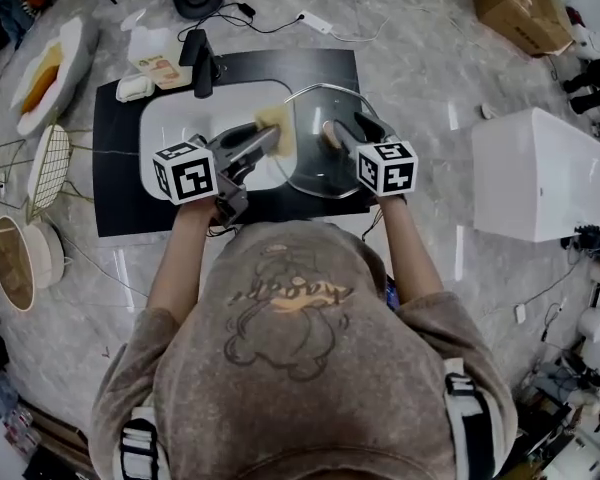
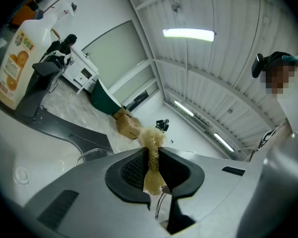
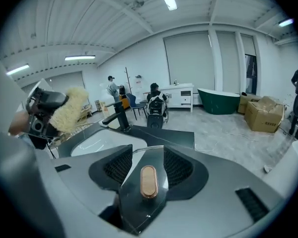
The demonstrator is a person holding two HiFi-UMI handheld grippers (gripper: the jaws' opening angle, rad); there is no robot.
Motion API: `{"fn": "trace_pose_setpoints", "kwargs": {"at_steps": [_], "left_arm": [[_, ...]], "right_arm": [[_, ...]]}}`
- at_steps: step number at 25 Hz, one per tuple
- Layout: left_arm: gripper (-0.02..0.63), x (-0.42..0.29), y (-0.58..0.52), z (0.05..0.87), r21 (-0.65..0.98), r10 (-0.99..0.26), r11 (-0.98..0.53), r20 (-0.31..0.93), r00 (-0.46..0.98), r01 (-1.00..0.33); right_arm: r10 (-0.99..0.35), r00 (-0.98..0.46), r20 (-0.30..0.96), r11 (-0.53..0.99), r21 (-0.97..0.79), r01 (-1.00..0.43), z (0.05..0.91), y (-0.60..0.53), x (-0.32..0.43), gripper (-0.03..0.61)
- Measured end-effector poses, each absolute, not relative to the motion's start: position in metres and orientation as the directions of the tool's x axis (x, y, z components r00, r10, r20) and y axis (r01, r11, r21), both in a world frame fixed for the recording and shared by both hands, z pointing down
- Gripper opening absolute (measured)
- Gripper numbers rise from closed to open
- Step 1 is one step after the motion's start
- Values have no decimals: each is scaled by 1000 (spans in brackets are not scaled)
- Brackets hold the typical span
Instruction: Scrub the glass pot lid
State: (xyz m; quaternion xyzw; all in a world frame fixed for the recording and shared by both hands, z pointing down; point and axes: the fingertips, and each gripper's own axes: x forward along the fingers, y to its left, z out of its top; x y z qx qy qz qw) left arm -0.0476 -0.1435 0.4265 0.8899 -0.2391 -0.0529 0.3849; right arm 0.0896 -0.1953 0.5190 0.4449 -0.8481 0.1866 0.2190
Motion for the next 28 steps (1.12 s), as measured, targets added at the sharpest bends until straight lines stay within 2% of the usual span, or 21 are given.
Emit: {"fn": "trace_pose_setpoints", "kwargs": {"at_steps": [7, 10, 14, 17, 19, 28], "left_arm": [[63, -23, -149, 429, 667, -423, -634, 124, 897, -391], [63, -19, -157, 428, 570, -475, -672, 157, 866, -472], [63, -16, -160, 433, 362, -546, -728, 205, 812, -582], [63, -18, -161, 439, 258, -600, -731, 196, 775, -631], [63, -22, -161, 441, 211, -631, -725, 178, 755, -656], [63, -34, -167, 455, 162, -705, -670, 166, 689, -724]], "right_arm": [[-768, -492, 411, 468, -164, -868, 473, -163, 126, 189], [-799, -498, 336, 461, -188, -867, 456, -149, 132, 133], [-838, -468, 279, 430, -190, -883, 451, -135, 137, 69], [-856, -441, 270, 403, -188, -896, 456, -128, 136, 45], [-864, -429, 264, 388, -192, -901, 460, -125, 134, 4], [-890, -377, 258, 335, -191, -923, 476, -127, 139, 2]]}}
